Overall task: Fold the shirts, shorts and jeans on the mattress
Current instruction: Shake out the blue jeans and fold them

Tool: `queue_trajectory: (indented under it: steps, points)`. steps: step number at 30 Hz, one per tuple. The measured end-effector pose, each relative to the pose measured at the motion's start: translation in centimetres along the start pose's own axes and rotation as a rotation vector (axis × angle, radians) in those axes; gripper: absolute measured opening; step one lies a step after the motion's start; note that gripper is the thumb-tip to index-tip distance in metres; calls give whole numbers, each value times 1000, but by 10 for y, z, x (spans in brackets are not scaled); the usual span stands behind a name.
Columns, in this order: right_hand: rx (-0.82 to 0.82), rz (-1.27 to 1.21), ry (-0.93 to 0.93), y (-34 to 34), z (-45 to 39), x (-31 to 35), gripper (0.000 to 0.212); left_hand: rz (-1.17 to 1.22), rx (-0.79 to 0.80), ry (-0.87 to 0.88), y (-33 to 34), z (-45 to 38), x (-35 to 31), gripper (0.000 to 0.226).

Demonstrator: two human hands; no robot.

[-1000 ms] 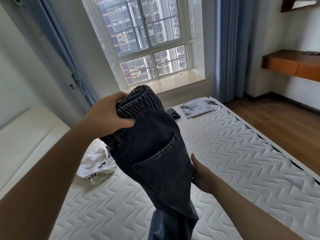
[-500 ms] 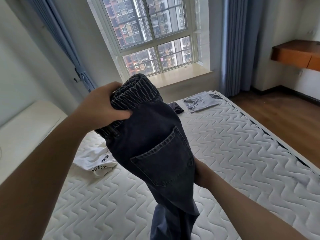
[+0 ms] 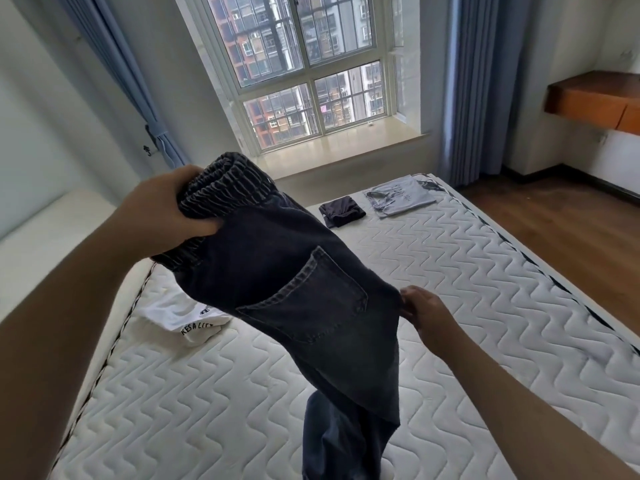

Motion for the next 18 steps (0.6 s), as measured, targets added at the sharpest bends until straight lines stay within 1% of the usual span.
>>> queue_trajectory:
  steps: [2, 4, 7, 9, 11, 13, 14, 16, 18]
  points:
    - [-22, -12, 68, -2, 7, -8, 33, -9, 7, 11, -5, 0, 0, 51]
    - [-50, 48, 180, 2, 12, -25, 36, -20, 19, 45, -10, -2, -3, 47]
    - [-44, 186, 380, 20, 26, -56, 51, -61, 24, 107, -15, -3, -6, 42]
    - [-10, 266, 461, 31, 37, -75, 62, -94, 27, 126, -16, -1, -7, 41]
    - [-15, 283, 505, 37, 40, -93, 73, -112, 24, 126, -18, 1, -6, 44]
    - [-33, 221, 505, 47, 39, -102, 68, -118, 30, 118, -21, 5, -2, 46]
    - [-60, 149, 500, 53, 36, -104, 65, -117, 39, 115, -24, 7, 0, 48]
    - [-84, -82, 480, 65, 34, -103, 65, -110, 55, 114, -28, 13, 5, 53]
    - [-26, -281, 475, 75, 34, -102, 71, -97, 64, 111, -34, 19, 9, 54]
Point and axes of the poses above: each hand's wrist, its own z-axis away from the middle knuckle, its own y-axis out of the palm, x = y × z, the point moved 1 cm from there along -z, towards the middle knuckle, and after that the axes turned 15 degrees about -z, right-handed, at the moved point
